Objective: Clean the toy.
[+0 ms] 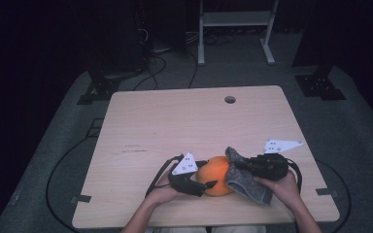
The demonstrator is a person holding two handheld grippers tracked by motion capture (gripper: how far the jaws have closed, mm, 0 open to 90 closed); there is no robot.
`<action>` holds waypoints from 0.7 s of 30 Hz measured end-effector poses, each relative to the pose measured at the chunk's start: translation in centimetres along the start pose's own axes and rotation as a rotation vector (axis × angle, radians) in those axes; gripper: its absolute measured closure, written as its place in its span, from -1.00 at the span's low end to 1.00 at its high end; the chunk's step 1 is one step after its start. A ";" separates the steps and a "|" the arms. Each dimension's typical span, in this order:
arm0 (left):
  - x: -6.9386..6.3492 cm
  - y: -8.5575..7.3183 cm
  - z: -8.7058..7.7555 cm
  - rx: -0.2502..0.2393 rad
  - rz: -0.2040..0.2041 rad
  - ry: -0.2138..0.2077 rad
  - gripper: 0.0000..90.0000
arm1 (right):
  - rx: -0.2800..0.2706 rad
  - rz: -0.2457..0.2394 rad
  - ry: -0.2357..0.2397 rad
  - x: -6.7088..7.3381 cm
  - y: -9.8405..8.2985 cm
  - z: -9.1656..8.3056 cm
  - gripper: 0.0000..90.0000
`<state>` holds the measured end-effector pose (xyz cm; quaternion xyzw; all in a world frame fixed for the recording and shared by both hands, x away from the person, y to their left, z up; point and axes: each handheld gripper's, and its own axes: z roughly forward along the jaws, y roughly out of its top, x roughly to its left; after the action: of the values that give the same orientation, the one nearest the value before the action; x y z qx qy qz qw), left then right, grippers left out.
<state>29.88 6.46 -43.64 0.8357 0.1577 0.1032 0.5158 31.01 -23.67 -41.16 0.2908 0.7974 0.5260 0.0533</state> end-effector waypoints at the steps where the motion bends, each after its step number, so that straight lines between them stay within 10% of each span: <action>1: 0.0 0.0 0.0 -0.001 0.001 0.008 -0.31 | 0.000 0.010 -0.006 -0.3 -0.1 -0.2 0.78; 7: 0.2 0.4 0.2 0.007 -0.062 0.066 -0.07 | -0.052 0.017 0.001 0.3 0.9 -1.7 0.78; 13: -0.3 0.8 0.3 0.005 -0.033 0.056 -0.09 | -0.022 -0.062 0.043 3.0 2.4 0.0 0.78; 21: 0.9 0.1 -0.2 0.042 -0.017 -0.031 -0.74 | 0.016 -0.025 0.061 2.2 1.1 0.8 0.78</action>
<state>30.68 6.90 -43.44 0.8464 0.1589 0.0823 0.5015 29.90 -21.60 -40.08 0.2650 0.8064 0.5276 0.0332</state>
